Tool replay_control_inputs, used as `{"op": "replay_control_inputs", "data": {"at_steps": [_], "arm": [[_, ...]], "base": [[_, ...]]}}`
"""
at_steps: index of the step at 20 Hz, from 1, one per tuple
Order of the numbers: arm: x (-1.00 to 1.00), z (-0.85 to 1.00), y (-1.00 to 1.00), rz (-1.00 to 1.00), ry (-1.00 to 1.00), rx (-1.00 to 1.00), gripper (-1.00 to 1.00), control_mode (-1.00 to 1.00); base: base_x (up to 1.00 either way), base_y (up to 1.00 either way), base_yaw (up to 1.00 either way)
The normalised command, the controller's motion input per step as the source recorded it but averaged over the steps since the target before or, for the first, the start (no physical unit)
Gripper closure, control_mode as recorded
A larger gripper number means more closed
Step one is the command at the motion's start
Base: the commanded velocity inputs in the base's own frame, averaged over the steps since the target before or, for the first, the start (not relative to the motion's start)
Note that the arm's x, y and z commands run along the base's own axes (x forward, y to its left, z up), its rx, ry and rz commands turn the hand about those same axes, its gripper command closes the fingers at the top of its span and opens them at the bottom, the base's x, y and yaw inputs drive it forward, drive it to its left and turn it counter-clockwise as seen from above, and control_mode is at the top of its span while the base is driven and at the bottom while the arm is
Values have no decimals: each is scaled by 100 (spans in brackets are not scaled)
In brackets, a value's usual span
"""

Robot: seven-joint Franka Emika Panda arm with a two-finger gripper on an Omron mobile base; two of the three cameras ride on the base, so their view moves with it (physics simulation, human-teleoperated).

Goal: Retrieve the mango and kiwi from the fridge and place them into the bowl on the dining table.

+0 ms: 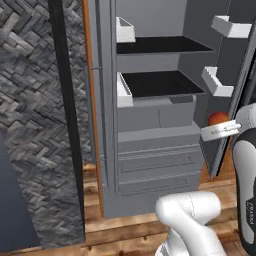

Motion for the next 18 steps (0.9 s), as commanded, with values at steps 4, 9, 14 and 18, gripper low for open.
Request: {"op": "replay_control_inputs", "data": {"at_steps": [4, 9, 14, 18], "arm": [[0, 0, 0, 0, 0, 0, 100, 100], [0, 0, 0, 0, 0, 0, 100, 100], [0, 0, 0, 0, 0, 0, 100, 100], [0, 0, 0, 0, 0, 0, 100, 100]], "base": [[-100, 0, -14], [-77, 1, -35], [-15, 34, -47], [0, 58, -57]]}}
